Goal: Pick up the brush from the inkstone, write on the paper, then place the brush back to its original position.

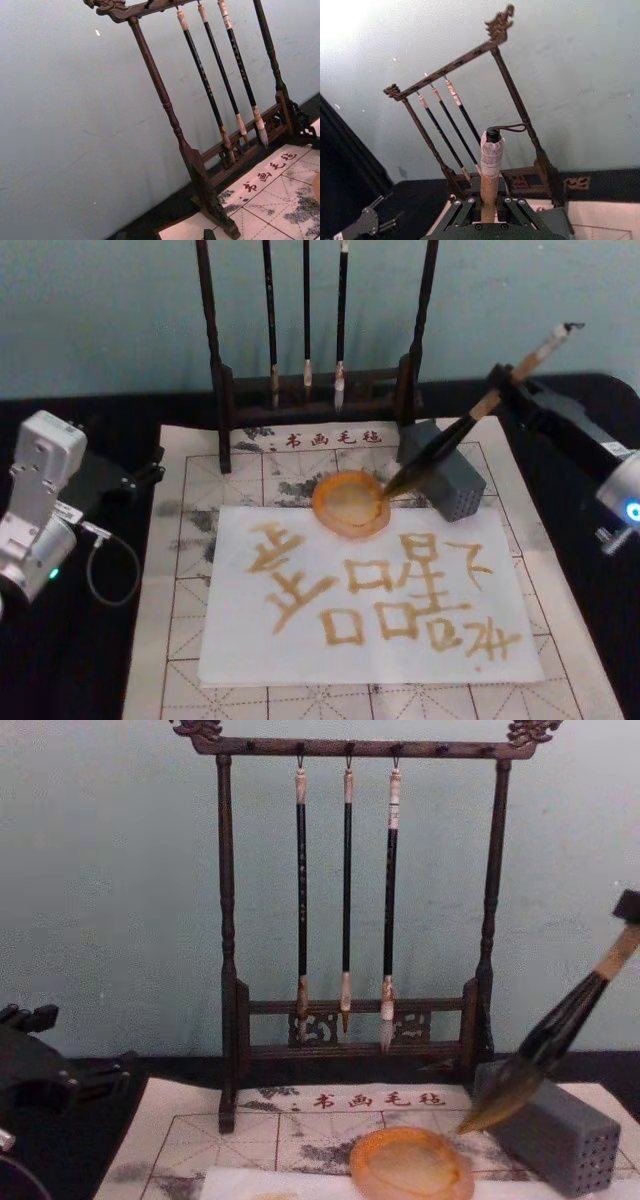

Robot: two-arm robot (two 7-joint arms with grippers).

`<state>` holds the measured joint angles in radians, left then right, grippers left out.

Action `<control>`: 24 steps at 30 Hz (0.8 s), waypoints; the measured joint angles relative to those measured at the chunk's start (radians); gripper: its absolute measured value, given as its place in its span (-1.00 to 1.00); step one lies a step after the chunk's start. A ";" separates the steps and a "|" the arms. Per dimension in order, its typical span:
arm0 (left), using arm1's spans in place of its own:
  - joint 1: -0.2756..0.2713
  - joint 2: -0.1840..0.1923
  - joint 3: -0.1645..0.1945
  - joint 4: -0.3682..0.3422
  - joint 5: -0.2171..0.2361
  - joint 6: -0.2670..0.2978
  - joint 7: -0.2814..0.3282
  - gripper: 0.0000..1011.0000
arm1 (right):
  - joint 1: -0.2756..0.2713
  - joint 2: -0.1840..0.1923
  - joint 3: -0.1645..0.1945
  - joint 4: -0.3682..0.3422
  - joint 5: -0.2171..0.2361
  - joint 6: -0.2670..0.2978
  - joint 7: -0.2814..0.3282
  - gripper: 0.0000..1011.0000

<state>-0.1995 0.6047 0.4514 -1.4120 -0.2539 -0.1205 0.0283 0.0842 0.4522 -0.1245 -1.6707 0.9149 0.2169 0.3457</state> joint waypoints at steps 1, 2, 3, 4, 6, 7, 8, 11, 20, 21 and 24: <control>0.000 0.000 0.000 0.000 0.000 0.000 0.000 0.98 | 0.009 -0.003 -0.004 0.008 0.007 0.008 -0.004 -0.64; 0.000 0.000 0.000 0.000 0.000 0.000 0.000 0.98 | 0.025 -0.010 -0.010 0.021 0.021 0.021 -0.011 -0.64; 0.000 0.000 0.000 0.000 0.000 0.000 0.000 0.98 | 0.034 -0.013 -0.014 0.032 0.028 0.028 -0.015 -0.64; 0.000 0.000 0.000 0.000 0.000 0.000 0.000 0.98 | 0.050 -0.021 -0.020 0.051 0.042 0.042 -0.023 -0.64; 0.000 0.000 0.000 0.000 0.000 0.000 0.000 0.98 | 0.066 -0.027 -0.025 0.069 0.057 0.057 -0.030 -0.64; 0.000 0.000 0.000 0.000 0.000 0.000 0.000 0.98 | 0.073 -0.030 -0.027 0.077 0.063 0.063 -0.033 -0.64; 0.000 0.000 0.000 0.000 0.000 0.000 0.000 0.98 | 0.088 -0.036 -0.033 0.096 0.078 0.078 -0.038 -0.64; 0.000 0.000 0.000 0.000 0.000 0.000 0.000 0.98 | 0.110 -0.044 -0.039 0.125 0.103 0.100 -0.045 -0.64; 0.000 0.000 0.000 0.000 0.000 0.000 0.000 0.98 | 0.175 -0.095 -0.047 0.239 0.227 0.180 -0.066 -0.64; 0.000 0.000 0.000 0.000 0.000 0.000 0.000 0.98 | 0.179 -0.100 -0.047 0.248 0.236 0.185 -0.070 -0.64; 0.000 0.000 0.000 0.000 0.000 0.000 0.000 0.98 | 0.190 -0.111 -0.046 0.270 0.262 0.200 -0.084 -0.64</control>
<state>-0.1996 0.6047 0.4514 -1.4120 -0.2539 -0.1205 0.0283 0.2745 0.3415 -0.1703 -1.4004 1.1771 0.4167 0.2616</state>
